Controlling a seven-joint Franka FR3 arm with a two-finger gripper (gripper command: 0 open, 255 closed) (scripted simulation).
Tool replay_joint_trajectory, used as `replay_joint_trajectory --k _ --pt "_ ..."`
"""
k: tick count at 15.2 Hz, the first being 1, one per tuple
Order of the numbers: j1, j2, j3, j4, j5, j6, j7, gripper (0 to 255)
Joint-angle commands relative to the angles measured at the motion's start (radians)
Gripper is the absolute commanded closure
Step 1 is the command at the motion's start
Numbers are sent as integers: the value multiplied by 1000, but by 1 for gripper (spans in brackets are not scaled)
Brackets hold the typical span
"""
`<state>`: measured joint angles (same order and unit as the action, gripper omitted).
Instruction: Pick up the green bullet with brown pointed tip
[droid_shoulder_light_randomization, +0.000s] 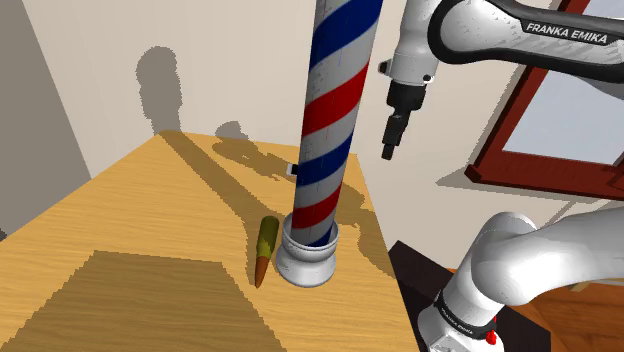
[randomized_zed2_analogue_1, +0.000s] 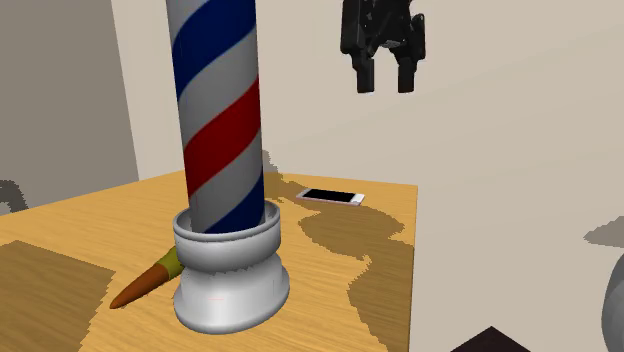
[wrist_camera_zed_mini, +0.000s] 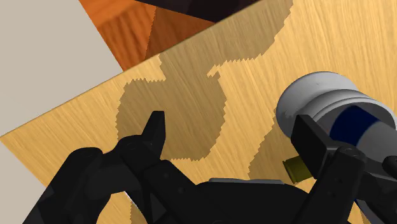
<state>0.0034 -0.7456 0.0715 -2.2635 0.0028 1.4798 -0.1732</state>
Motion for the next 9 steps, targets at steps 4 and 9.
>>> replay_joint_trajectory --k 4,9 --pt "-10 -6 67 -65 55 75 140 0" --pt "-27 29 188 -136 140 214 369 0"
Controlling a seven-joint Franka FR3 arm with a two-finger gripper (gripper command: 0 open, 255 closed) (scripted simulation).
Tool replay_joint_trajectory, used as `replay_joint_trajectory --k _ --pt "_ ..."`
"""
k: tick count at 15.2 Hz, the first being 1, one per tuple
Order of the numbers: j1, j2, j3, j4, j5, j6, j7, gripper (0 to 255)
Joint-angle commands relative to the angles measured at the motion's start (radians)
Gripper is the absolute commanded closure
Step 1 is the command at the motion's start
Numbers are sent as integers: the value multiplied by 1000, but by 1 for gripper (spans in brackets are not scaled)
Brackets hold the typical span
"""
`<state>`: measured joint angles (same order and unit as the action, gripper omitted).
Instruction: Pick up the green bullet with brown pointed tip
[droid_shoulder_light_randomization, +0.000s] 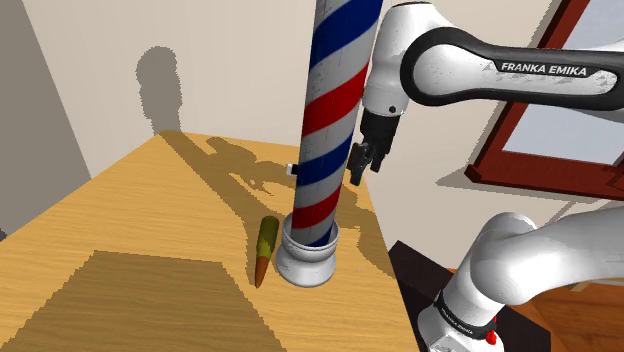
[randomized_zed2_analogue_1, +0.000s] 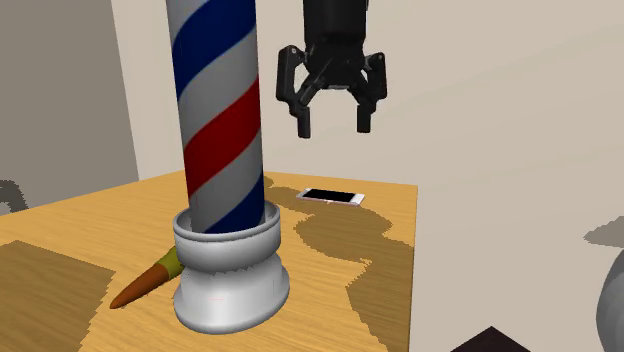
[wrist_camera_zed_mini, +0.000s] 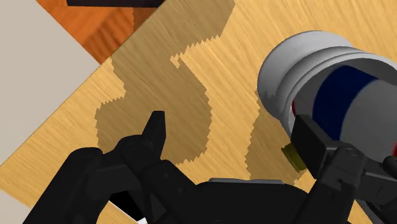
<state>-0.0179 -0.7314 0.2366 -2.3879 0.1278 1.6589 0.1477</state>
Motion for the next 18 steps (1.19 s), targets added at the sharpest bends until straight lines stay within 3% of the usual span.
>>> replay_joint_trajectory --k 1,6,11,15,18 --pt "-11 28 48 -21 30 65 94 0" --pt "-43 129 178 -35 85 221 322 0" --pt "-100 280 313 -2 86 378 562 0" --pt "-165 435 422 56 25 494 778 0" --pt "-218 572 499 116 -75 566 966 0"
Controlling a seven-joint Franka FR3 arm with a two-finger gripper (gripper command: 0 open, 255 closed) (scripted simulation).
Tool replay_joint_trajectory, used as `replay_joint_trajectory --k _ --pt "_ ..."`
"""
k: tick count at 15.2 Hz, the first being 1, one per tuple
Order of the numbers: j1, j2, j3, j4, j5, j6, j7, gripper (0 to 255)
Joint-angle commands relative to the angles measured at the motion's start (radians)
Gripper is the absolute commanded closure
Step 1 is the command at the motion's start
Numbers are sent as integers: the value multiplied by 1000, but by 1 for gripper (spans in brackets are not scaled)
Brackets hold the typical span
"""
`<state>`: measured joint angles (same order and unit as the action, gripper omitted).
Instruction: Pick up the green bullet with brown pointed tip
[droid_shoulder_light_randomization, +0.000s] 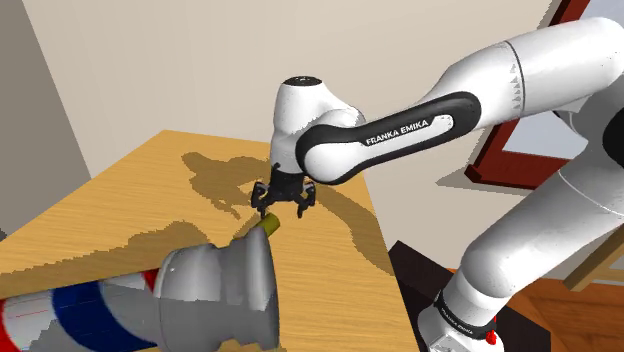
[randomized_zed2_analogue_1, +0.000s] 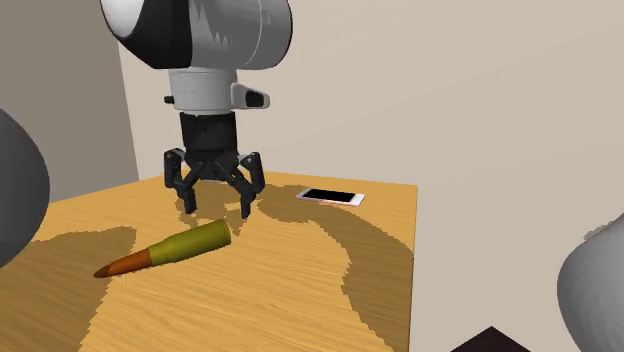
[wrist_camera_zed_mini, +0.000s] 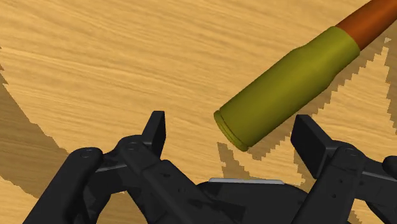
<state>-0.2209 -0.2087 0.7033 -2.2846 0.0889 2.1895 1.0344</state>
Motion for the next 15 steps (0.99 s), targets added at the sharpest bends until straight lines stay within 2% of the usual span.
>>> replay_joint_trajectory --k 1,2,11,12,15 --pt "-29 100 53 37 -82 55 149 0" --pt "-34 128 61 50 -109 64 186 0" --pt "-33 203 67 3 -185 163 246 0" --pt "-34 200 65 -2 -181 165 242 255" --pt "-33 200 66 0 -182 164 243 255"
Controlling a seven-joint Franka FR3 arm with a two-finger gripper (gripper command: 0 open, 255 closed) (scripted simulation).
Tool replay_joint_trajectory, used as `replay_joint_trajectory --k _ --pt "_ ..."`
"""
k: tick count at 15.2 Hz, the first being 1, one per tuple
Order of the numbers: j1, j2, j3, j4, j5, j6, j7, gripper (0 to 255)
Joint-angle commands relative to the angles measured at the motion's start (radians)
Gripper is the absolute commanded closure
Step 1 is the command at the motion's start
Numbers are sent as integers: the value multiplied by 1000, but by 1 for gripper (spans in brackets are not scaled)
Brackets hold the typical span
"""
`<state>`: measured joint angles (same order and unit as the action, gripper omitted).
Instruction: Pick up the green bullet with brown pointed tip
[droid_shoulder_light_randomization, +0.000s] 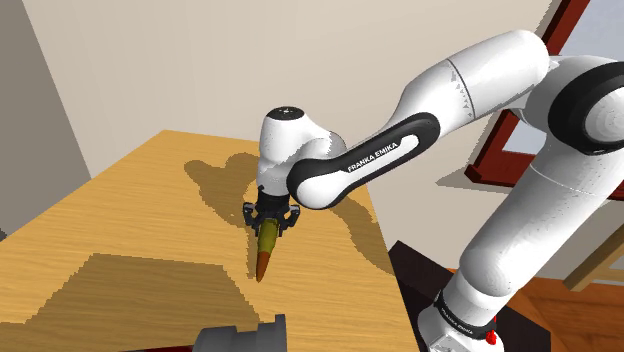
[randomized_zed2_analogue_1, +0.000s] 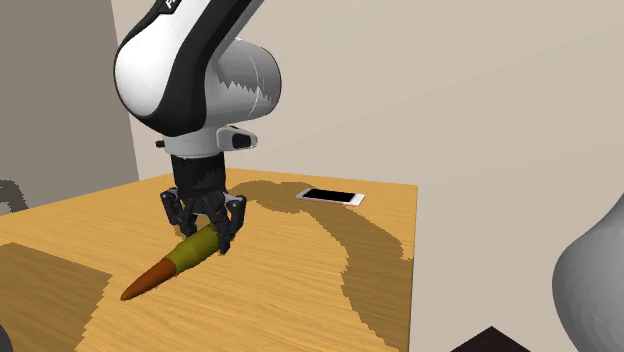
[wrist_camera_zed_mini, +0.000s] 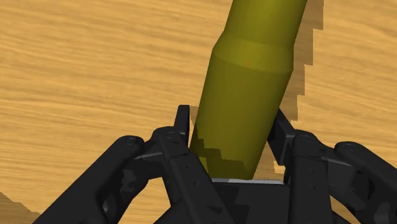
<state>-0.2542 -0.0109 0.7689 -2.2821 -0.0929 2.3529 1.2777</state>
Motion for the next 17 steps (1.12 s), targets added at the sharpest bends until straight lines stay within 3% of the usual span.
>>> replay_joint_trajectory --k 1,6,17 --pt "0 3 0 -2 -1 0 0 255" --pt "1 5 1 1 -3 -1 3 255" --pt "5 -98 -15 73 97 -145 -77 255"
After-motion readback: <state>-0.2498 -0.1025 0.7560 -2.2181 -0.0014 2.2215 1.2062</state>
